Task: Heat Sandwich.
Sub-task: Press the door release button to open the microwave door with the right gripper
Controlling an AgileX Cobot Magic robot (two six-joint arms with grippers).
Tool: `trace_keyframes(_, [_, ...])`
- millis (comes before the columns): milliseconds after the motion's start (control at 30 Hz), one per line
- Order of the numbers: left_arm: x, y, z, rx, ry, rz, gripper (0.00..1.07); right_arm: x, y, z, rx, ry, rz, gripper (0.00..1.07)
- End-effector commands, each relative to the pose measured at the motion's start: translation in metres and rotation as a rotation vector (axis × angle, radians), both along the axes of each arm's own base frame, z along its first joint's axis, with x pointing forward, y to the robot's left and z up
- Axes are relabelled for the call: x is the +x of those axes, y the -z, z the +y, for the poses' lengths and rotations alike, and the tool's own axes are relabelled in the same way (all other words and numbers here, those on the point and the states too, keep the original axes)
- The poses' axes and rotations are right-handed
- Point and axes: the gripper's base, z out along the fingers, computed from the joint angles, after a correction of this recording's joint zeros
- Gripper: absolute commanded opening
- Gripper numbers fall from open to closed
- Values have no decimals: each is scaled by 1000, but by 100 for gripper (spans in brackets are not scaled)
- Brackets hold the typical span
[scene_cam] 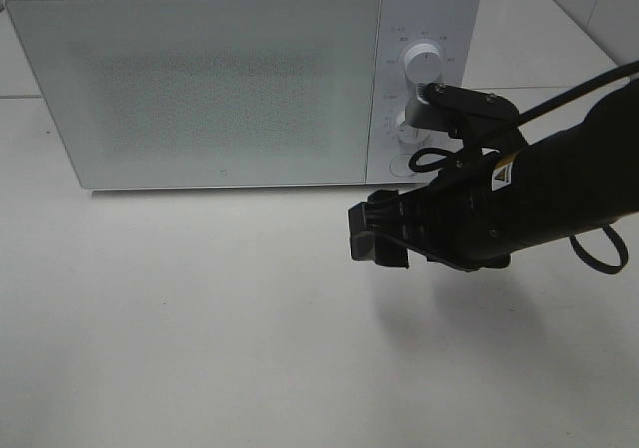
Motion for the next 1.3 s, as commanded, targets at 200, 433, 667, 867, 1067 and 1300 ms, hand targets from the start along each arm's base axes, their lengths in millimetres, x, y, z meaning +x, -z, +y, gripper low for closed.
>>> trace_keyframes(200, [-3, 0, -1, -9, -6, -32, 98, -17, -14, -10, -160, -236, 66, 76])
trace_keyframes(433, [-3, 0, -1, -9, -6, -32, 98, -30, -27, -24, -267, -317, 79, 76])
trace_keyframes(667, [-3, 0, -1, -9, -6, -32, 98, -55, -54, -43, -308, -347, 101, 76])
trace_keyframes(867, [-3, 0, -1, -9, -6, -32, 98, -73, -71, -55, -315, -355, 99, 76])
trace_keyframes(1067, [-3, 0, -1, -9, -6, -32, 98, -103, -97, -80, -328, -354, 17, 76])
trace_keyframes(1300, [-3, 0, -1, -9, -6, -32, 98, -138, -120, -108, -286, -329, -138, 76])
